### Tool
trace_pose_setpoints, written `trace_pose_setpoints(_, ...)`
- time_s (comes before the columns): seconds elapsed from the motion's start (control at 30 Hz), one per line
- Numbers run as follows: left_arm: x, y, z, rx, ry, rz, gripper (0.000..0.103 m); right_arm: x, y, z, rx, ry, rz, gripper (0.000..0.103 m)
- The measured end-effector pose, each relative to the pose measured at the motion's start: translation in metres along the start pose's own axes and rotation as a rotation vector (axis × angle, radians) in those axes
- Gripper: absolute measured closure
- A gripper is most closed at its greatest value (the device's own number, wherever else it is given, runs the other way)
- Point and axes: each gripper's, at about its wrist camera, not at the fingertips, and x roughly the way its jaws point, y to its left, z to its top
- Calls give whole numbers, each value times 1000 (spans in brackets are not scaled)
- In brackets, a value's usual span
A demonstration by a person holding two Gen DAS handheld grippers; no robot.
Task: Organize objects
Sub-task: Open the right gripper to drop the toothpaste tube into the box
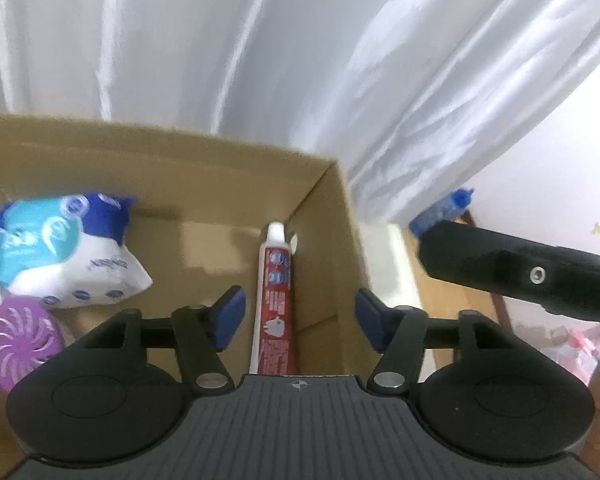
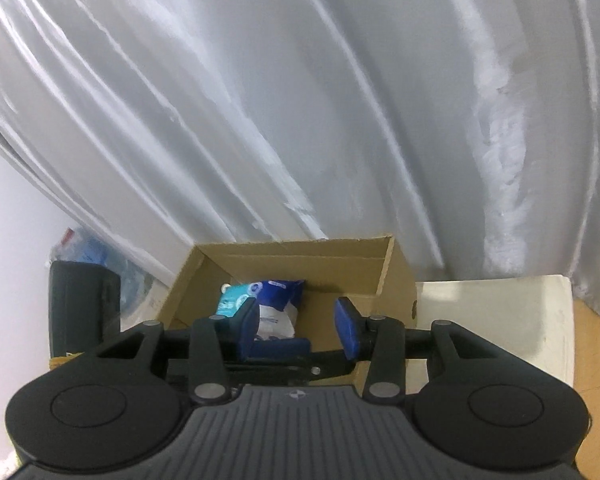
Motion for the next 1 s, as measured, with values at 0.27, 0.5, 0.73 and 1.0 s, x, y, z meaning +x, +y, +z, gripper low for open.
trace_pose_setpoints(0.27, -83, 0, -28, 11, -152, -21, 13, -54, 3, -31, 56, -114, 87, 30)
trace_pose_setpoints(0.5, -164, 13, -88, 22, -308, 79, 1, -75, 12, -67, 31, -135, 68, 2)
trace_pose_setpoints(0.73, -193, 47, -152, -74, -329, 297, 1, -62, 49, -90, -119, -24, 8, 0)
trace_pose_setpoints(1.0, -195, 83, -210, -197, -309, 379, 1, -32, 119, -115, -320, 57, -24, 0)
